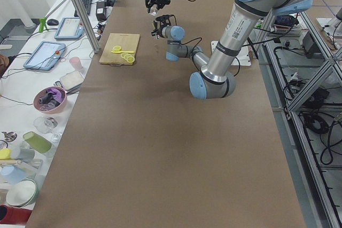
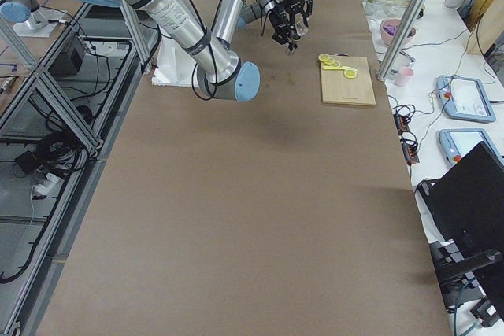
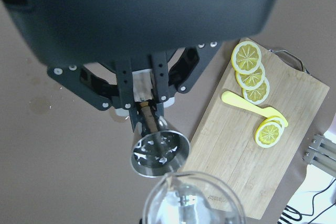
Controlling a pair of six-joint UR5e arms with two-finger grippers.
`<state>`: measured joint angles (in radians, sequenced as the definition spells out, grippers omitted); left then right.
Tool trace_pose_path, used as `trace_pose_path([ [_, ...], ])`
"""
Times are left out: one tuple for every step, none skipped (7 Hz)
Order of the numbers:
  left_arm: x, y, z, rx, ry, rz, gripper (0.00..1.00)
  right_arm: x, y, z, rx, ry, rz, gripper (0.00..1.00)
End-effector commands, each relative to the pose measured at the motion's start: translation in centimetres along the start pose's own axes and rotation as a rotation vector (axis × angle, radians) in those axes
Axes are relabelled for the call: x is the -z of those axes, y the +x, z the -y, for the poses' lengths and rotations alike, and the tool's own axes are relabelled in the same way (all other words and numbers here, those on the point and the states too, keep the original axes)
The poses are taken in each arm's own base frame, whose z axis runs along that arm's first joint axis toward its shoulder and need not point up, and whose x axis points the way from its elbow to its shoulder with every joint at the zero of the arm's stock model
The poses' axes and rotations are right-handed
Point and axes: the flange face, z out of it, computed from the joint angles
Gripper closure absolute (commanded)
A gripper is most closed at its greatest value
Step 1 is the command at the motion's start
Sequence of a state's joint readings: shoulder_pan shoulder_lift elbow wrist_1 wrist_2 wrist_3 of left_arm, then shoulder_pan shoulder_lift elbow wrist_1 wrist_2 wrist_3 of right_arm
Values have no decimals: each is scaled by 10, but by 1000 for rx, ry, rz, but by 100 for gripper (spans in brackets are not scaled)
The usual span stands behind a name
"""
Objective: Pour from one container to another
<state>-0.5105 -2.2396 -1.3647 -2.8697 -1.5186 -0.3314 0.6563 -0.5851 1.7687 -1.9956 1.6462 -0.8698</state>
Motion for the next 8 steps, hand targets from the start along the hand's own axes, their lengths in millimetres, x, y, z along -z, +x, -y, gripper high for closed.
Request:
trace_pose_path([
  [-1, 1, 0, 0, -1, -1, 100, 9, -1, -13, -17, 44, 8, 100],
  [-1, 1, -1, 0, -4, 0, 100, 12, 0, -29, -33, 76, -6, 100],
  [-1, 1, -1, 0, -4, 0, 100, 19, -5, -42, -49, 93, -13, 100],
  [-1, 1, -1, 0, -4, 0, 100, 26, -9, -68, -70, 131, -29, 100],
  [0, -1, 0, 0, -1, 2, 100, 30, -15, -100, -97, 169, -30, 100],
  [0, -1, -1, 0, -3, 3, 100, 30, -21, -124, -128, 201, -29, 100],
  [1, -3, -1, -1, 1, 5, 100, 21, -29, -146, -194, 253, -31, 100],
  [2, -9, 1, -2, 5, 15, 100, 14, -34, -163, -239, 287, -22, 100],
])
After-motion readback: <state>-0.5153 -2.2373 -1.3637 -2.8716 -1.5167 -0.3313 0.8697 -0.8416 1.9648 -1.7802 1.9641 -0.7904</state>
